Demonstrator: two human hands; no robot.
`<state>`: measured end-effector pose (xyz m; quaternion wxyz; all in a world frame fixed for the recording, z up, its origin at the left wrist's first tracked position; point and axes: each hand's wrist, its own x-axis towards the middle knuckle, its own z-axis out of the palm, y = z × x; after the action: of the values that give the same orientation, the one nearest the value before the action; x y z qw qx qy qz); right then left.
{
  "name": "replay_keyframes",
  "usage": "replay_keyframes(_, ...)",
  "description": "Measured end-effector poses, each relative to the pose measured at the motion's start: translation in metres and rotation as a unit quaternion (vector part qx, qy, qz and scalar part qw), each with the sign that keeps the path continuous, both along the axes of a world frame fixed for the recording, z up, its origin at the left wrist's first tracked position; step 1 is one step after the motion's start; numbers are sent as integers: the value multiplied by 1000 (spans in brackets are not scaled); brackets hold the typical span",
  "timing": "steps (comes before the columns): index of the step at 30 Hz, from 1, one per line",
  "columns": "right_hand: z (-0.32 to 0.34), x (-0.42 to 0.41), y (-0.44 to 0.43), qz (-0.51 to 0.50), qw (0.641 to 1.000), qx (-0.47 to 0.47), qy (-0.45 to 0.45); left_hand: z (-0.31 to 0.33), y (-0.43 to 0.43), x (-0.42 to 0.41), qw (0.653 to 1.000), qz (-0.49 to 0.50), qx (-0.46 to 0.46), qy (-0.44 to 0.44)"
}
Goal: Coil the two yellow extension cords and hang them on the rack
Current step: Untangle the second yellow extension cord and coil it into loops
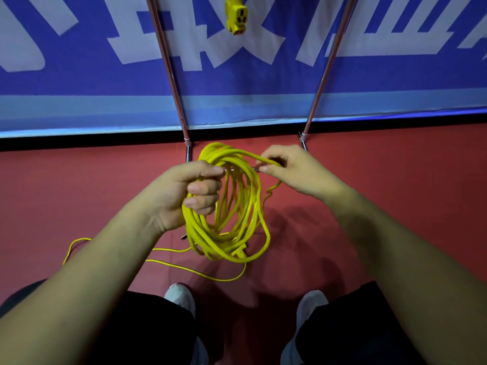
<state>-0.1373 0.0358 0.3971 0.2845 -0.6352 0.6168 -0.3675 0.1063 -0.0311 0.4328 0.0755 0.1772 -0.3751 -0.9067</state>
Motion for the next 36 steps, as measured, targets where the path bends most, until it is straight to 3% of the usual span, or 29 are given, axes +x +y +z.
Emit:
replay_keyframes(5,-49,-40,1,-68,983,169,24,12,-19,16,990,12,55,133)
replay_keyframes(9,-73,-44,11,-93,972,217,3,12,-26,20,986,54,57,146)
replay_keyframes(12,-77,-41,21,-165,963,190,-95,12,-29,20,983,86,65,145)
replay_keyframes(15,-54,-49,25,-274,933,117,-204,18,-27,15,985,121,28,123)
replay_keyframes(18,-20,-62,29,-328,924,26,-197,29,-22,6,983,138,23,115)
replay_keyframes(20,-1,-68,36,-343,929,4,-143,39,-17,1,982,147,23,113)
replay_keyframes(23,11,-68,48,-263,964,43,-24,54,-7,-3,979,158,38,122)
replay_keyframes(25,10,-57,59,-199,976,86,9,62,-3,-3,975,169,65,127)
replay_keyframes(28,9,-38,70,-120,989,69,43,68,-1,2,972,192,66,117)
replay_keyframes(36,7,-7,69,-123,985,118,-36,48,-11,1,968,241,37,59)
